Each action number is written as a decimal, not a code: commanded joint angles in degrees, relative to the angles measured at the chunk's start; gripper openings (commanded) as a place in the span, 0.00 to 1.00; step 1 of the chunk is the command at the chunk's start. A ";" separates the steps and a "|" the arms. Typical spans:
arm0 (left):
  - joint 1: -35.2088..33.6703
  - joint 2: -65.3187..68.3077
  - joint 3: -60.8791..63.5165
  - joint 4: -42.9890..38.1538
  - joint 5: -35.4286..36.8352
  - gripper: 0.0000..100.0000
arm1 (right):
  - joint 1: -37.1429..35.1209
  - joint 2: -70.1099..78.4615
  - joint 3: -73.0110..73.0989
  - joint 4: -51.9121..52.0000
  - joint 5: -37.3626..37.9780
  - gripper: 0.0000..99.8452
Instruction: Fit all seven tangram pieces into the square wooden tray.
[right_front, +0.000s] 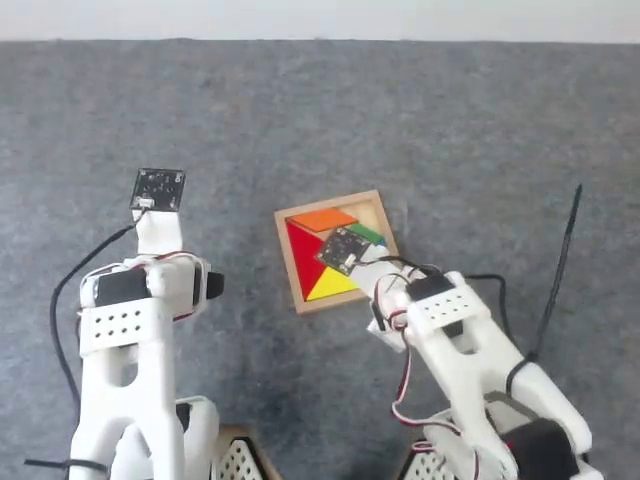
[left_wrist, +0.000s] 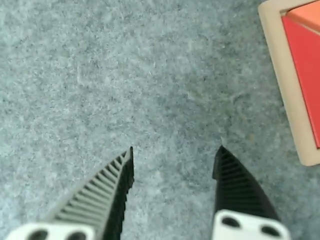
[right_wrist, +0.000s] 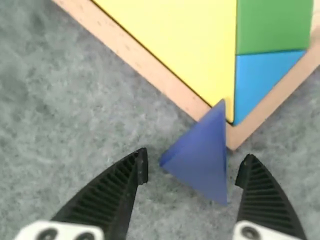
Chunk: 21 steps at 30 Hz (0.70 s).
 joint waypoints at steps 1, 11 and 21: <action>-0.35 -1.93 -0.31 -1.14 0.62 0.25 | 2.51 0.92 -2.90 -1.27 -0.18 0.30; -0.35 -1.93 -0.31 -0.97 0.62 0.25 | 5.49 2.59 -2.90 -0.84 -0.26 0.27; -0.26 -1.93 -0.31 -0.88 0.62 0.25 | 2.15 2.59 -3.08 -1.89 -0.35 0.21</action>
